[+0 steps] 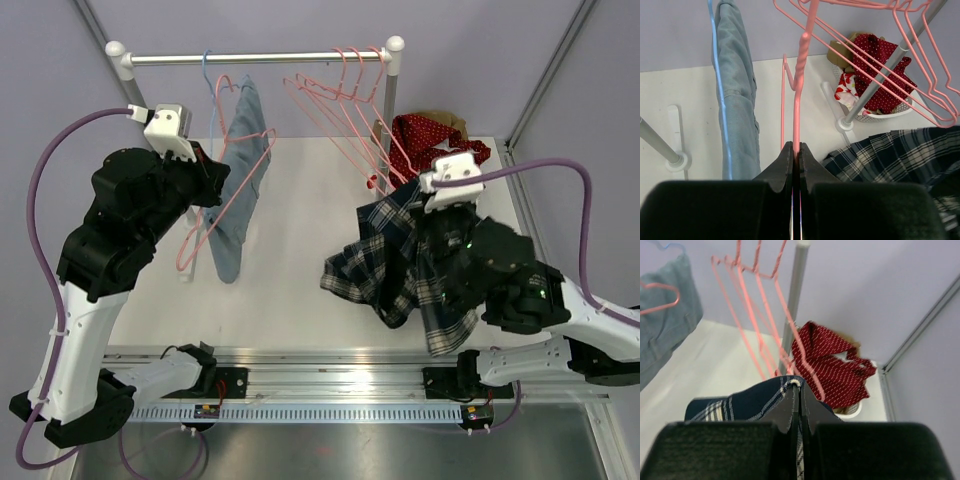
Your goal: Remove the skirt from the hanger
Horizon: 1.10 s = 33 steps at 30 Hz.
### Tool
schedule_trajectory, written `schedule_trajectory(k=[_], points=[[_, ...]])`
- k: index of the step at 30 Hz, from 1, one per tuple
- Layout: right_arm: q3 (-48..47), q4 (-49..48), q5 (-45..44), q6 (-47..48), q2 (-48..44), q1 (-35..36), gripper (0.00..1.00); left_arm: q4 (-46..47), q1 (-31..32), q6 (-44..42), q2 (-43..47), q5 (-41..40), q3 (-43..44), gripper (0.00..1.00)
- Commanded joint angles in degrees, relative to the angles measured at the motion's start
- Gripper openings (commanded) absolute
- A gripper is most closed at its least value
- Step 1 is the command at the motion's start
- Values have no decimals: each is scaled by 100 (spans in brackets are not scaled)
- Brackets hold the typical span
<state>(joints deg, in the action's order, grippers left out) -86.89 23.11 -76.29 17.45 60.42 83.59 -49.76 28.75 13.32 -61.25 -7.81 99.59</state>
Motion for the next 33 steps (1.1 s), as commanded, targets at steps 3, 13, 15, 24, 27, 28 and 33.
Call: schedule_trajectory(k=[3, 13, 15, 24, 27, 28, 33], points=[[-1074, -2510, 396, 2707, 337, -493, 0, 370, 8, -137, 43, -124, -1, 0], [-3420, -4245, 1414, 5345, 1199, -642, 0, 405, 8, -198, -1, -106, -71, 0], [-4105, -4280, 1634, 5697, 1542, -660, 0, 423, 8, -207, -1, -89, -89, 0], [-5426, -2291, 2721, 3864, 1614, -651, 0, 502, 8, -207, 8, -36, -212, 0], [-5058, -803, 3275, 2768, 1148, -660, 0, 493, 8, -251, 34, -45, -247, 0], [-4857, -617, 3331, 2764, 1034, -651, 0, 476, 8, -260, 35, -53, -238, 0], [-3275, -3866, 1972, 6325, 980, -660, 0, 370, 8, -277, 61, -80, -186, 0]])
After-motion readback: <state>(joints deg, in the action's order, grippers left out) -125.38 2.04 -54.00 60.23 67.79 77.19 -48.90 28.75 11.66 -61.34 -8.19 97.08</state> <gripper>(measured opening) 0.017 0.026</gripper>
